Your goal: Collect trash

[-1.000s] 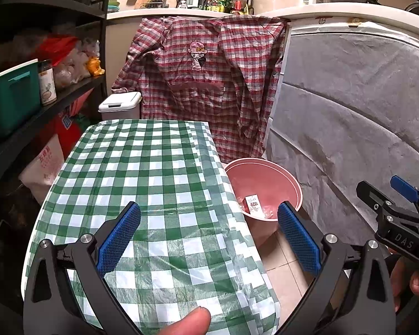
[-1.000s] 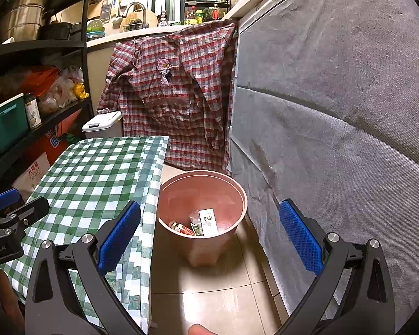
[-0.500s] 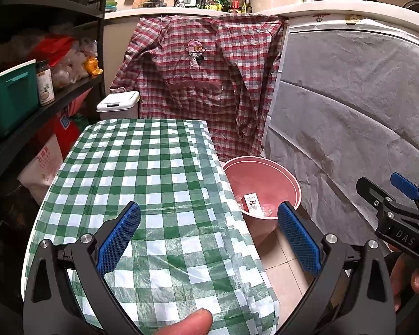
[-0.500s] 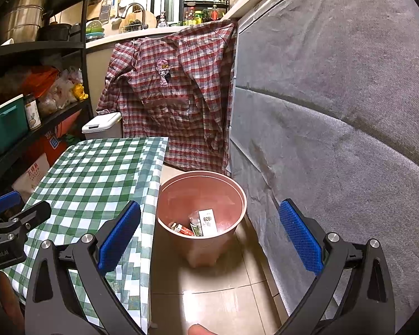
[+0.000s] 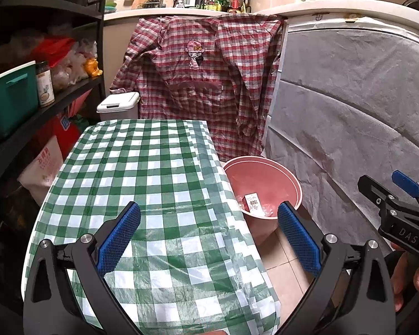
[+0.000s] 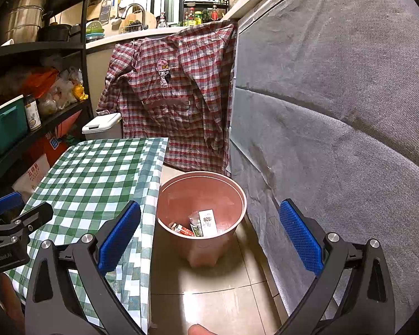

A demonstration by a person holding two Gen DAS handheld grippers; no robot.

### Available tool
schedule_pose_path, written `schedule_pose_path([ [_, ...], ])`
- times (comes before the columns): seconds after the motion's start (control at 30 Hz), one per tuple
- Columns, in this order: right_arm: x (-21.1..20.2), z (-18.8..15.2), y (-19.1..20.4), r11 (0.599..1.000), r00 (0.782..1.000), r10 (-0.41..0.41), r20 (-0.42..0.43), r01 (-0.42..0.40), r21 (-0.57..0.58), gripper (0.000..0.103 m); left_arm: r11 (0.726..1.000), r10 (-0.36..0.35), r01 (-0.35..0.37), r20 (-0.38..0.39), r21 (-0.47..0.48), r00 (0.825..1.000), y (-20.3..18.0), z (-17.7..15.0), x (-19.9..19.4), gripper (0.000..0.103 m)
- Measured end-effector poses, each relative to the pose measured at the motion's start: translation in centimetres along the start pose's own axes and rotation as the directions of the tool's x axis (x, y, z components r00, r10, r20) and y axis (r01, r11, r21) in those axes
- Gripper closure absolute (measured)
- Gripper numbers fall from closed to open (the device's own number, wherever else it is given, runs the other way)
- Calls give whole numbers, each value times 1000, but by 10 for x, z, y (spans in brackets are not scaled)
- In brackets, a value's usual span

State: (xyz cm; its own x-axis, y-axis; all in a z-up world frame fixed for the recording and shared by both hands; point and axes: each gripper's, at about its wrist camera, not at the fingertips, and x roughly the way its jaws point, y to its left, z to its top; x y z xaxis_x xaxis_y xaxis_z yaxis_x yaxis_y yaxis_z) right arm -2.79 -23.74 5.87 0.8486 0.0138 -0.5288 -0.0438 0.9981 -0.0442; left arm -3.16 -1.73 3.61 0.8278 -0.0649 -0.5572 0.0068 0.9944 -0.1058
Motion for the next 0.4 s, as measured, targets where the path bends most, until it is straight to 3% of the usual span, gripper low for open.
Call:
schedule_pose_path([
  [0.4, 0, 1, -1, 1000, 1000, 1, 0, -1, -1, 5, 1000, 4, -4, -18, -2, 1000, 0, -1, 2, 8],
])
